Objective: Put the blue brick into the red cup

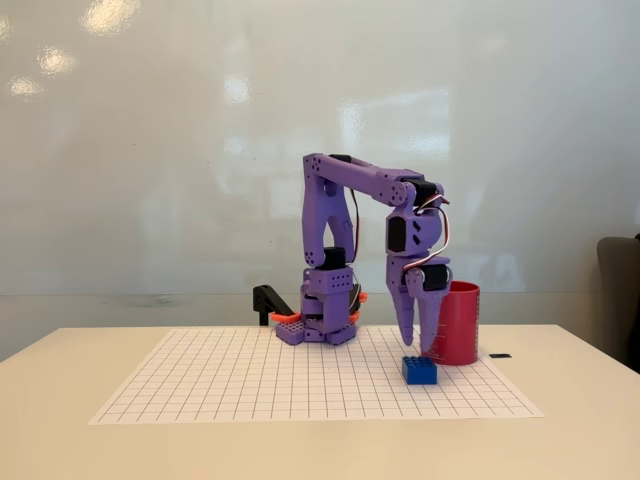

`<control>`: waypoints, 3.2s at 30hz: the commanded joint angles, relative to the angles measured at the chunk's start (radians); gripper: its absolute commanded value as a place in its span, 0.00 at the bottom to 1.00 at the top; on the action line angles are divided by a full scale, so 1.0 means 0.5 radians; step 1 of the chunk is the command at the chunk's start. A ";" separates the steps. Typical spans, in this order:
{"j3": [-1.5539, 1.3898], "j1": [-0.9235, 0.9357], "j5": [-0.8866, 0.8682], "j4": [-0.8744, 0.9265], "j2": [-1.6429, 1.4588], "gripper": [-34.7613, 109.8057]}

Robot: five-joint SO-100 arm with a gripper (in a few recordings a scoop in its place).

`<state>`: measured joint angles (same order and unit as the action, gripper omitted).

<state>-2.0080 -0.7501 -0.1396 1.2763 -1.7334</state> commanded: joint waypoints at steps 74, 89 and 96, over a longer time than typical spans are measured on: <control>0.546 -0.021 0.304 0.884 -1.249 0.24; 0.792 -0.945 -0.086 0.881 -0.847 0.24; 0.969 -1.022 -0.055 0.850 -0.617 0.24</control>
<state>-1.6199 -1.2456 -0.1611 1.7073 -2.0525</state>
